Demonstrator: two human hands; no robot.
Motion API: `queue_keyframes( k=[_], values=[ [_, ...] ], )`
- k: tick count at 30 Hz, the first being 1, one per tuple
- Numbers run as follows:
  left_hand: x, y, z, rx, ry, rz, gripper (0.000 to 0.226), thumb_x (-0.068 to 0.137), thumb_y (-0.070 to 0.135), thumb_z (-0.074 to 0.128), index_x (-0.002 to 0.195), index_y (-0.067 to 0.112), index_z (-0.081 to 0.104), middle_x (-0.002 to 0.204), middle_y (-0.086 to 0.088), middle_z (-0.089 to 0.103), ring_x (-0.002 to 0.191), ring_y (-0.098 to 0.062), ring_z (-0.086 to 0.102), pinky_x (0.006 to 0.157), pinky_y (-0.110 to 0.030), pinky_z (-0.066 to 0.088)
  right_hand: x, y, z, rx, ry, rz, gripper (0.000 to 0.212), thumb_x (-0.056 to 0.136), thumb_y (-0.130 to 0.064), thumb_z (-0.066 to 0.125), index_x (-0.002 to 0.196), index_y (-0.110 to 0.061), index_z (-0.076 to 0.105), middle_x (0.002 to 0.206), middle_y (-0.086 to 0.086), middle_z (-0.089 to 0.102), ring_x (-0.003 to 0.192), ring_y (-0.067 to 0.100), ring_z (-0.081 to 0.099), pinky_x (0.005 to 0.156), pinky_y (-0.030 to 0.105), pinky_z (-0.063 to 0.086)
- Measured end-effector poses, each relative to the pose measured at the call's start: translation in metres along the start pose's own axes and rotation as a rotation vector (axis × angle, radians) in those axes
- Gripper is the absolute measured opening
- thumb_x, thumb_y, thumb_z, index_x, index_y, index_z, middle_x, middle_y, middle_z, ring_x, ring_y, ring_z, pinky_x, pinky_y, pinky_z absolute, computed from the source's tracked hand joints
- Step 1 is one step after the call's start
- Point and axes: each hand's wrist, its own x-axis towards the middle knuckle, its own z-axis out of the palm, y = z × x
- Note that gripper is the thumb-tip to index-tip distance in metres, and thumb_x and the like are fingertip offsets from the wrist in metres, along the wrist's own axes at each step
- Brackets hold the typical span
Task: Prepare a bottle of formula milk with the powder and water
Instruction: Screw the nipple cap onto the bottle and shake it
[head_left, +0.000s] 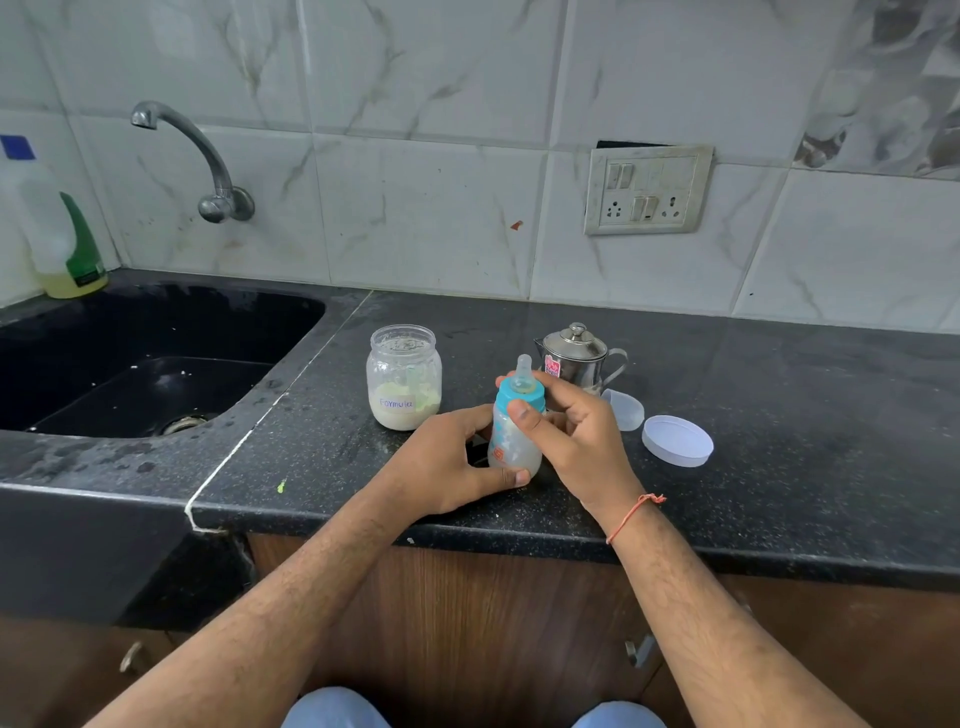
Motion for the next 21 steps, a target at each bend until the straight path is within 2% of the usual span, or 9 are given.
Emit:
queue_keyframes(
  k=[2,4,6,9,12,15,18,21],
  values=[
    [0.0,0.001,0.0,0.008,0.0,-0.004,0.04,0.085,0.041,0.093,0.118,0.034,0.073,0.109,0.024,0.078,0.107,0.001,0.071,0.101,-0.035,0.058,-0.001,-0.003,0.002,-0.045,0.06,-0.029,0.031,0.089,-0.043,0.079,0.118,-0.034,0.077,0.112,-0.01,0.079,0.105,0.017,0.074,0.09,0.049,0.06],
    [-0.001,0.002,0.0,0.005,0.0,-0.007,0.041,0.084,0.042,0.093,0.119,0.034,0.074,0.109,0.023,0.078,0.107,0.001,0.071,0.102,-0.035,0.058,-0.003,-0.008,0.004,-0.064,0.121,-0.07,0.027,0.087,-0.034,0.085,0.11,-0.044,0.074,0.105,-0.016,0.079,0.1,0.011,0.074,0.085,0.038,0.061],
    [0.0,0.002,0.0,0.0,-0.005,-0.009,0.045,0.084,0.042,0.093,0.123,0.033,0.074,0.113,0.023,0.078,0.11,0.001,0.071,0.105,-0.036,0.057,-0.006,-0.011,0.005,-0.101,0.157,-0.08,0.032,0.086,-0.034,0.086,0.109,-0.049,0.071,0.108,-0.019,0.077,0.101,0.005,0.072,0.085,0.029,0.06],
    [0.002,0.001,-0.001,-0.02,-0.03,-0.018,0.045,0.083,0.043,0.094,0.123,0.037,0.073,0.116,0.025,0.078,0.113,0.005,0.07,0.108,-0.034,0.056,-0.01,-0.014,0.004,-0.205,0.174,-0.108,0.031,0.087,-0.05,0.079,0.116,-0.049,0.069,0.115,-0.027,0.069,0.111,0.001,0.068,0.091,0.022,0.057],
    [0.001,0.001,-0.003,-0.019,-0.041,-0.03,0.053,0.082,0.046,0.094,0.129,0.046,0.069,0.122,0.029,0.076,0.119,0.006,0.068,0.113,-0.028,0.052,-0.015,-0.015,-0.015,-0.309,0.294,-0.193,0.024,0.095,-0.041,0.074,0.117,-0.034,0.077,0.115,-0.02,0.072,0.116,0.009,0.065,0.096,0.024,0.051],
    [0.003,-0.001,-0.003,-0.012,-0.052,-0.05,0.062,0.08,0.05,0.095,0.135,0.044,0.068,0.129,0.028,0.073,0.126,0.003,0.066,0.117,-0.029,0.05,-0.013,-0.007,-0.058,-0.619,0.374,-0.17,0.019,0.092,-0.031,0.074,0.111,-0.035,0.072,0.115,-0.016,0.071,0.117,0.014,0.059,0.096,0.035,0.051],
    [0.003,0.001,-0.004,-0.019,-0.07,-0.066,0.068,0.08,0.047,0.096,0.141,0.041,0.066,0.133,0.028,0.071,0.13,0.002,0.064,0.117,-0.026,0.048,-0.006,-0.001,-0.097,-1.003,0.187,0.077,0.039,0.086,-0.042,0.071,0.124,-0.04,0.063,0.133,-0.02,0.063,0.129,0.016,0.051,0.094,0.044,0.05],
    [0.002,0.003,-0.006,-0.008,-0.077,-0.072,0.069,0.081,0.045,0.096,0.143,0.039,0.065,0.132,0.028,0.07,0.13,0.0,0.063,0.114,-0.023,0.046,0.001,0.0,-0.11,-1.124,0.016,0.229,0.055,0.086,-0.051,0.07,0.138,-0.043,0.055,0.143,-0.016,0.059,0.141,0.017,0.044,0.103,0.05,0.047]
  ],
)
